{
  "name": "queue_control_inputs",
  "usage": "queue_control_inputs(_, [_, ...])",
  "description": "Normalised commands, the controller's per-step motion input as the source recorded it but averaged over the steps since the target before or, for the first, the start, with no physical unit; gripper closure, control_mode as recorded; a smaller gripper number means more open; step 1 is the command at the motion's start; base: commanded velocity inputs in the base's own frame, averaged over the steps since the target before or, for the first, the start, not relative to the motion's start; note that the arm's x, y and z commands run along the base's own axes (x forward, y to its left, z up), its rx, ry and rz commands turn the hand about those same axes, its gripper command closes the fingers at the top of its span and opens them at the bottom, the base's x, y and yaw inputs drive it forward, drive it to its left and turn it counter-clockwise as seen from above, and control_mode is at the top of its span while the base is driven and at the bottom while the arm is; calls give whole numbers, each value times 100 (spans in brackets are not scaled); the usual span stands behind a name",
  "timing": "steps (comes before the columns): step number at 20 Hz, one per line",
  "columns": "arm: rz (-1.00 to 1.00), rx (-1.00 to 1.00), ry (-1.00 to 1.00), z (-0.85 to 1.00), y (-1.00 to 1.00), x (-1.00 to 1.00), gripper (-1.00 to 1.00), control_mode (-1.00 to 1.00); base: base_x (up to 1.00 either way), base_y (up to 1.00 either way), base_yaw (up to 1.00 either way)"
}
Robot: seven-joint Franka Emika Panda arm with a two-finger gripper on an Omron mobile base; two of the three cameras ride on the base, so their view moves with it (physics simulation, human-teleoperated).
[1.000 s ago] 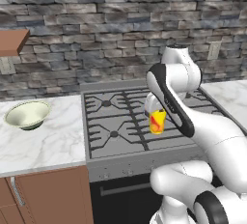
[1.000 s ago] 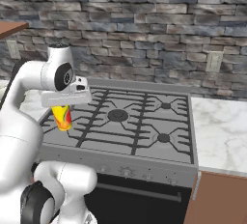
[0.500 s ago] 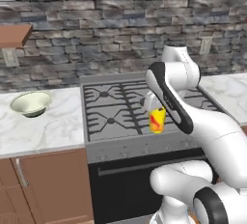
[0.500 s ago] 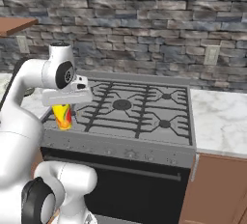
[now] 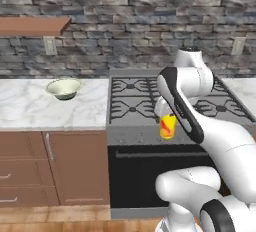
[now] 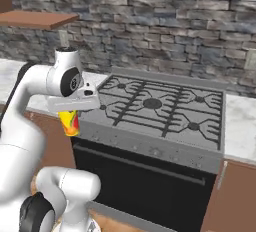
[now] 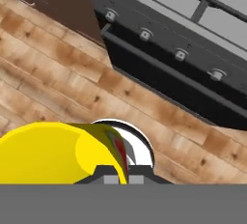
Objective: Pick the cup and bowl from the counter and place them on the counter next to the sink.
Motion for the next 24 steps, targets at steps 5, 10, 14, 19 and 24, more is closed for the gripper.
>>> queue_control_inputs(5, [0, 0, 0, 0, 0, 0, 100, 100, 0, 0, 100])
queue_control_inputs(10, [0, 0, 0, 0, 0, 0, 100, 100, 0, 0, 100])
queue_control_inputs(14, [0, 0, 0, 0, 0, 0, 100, 100, 0, 0, 100])
queue_control_inputs(19, [0, 0, 0, 0, 0, 0, 100, 100, -1, 0, 100])
queue_control_inputs(24, [0, 0, 0, 0, 0, 0, 100, 100, -7, -3, 100])
